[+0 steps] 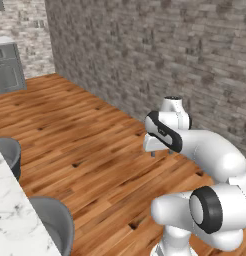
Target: Four empty soda cans are scattered around the kitchen. Gather all the cans and cluster them next to the stove for recycling.
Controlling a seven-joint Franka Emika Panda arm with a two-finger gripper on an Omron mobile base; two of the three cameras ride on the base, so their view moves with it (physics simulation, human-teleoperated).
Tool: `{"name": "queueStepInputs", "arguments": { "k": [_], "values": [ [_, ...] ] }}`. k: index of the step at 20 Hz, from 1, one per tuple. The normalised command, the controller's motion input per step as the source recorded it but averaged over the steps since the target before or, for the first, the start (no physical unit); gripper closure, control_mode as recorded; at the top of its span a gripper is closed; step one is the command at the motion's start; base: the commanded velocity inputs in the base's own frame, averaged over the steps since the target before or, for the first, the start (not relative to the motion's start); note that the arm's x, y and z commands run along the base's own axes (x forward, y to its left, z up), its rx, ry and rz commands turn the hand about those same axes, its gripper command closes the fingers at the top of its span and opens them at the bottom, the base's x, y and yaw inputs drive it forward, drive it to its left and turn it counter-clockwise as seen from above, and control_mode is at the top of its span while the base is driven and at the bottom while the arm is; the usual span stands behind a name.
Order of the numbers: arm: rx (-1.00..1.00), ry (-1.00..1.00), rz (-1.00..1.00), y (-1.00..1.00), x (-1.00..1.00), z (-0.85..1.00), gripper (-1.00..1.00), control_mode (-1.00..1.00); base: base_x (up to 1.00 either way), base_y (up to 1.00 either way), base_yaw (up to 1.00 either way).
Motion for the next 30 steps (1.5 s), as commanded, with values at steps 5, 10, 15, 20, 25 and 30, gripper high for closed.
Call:
{"name": "queueStepInputs", "arguments": {
  "k": [5, 10, 15, 20, 25, 30],
  "values": [
    [0.0, 0.0, 0.0, 0.0, 0.0, 0.0, -1.0, 1.0, 0.7, 0.0, 0.33],
    [0.0, 0.0, 0.0, 0.0, 0.0, 0.0, -1.0, 1.0, 0.74, -0.02, 0.25],
    [0.0, 0.0, 0.0, 0.0, 0.0, 0.0, -1.0, 1.0, 0.75, -0.07, 0.16],
    [0.0, 0.0, 0.0, 0.0, 0.0, 0.0, -1.0, 1.0, 0.75, -0.09, 0.1],
    [0.0, 0.0, 0.0, 0.0, 0.0, 0.0, -1.0, 1.0, 0.75, -0.09, 0.1],
    [0.0, 0.0, 0.0, 0.0, 0.0, 0.0, -1.0, 1.0, 0.75, -0.08, 0.1]
  ]
}}
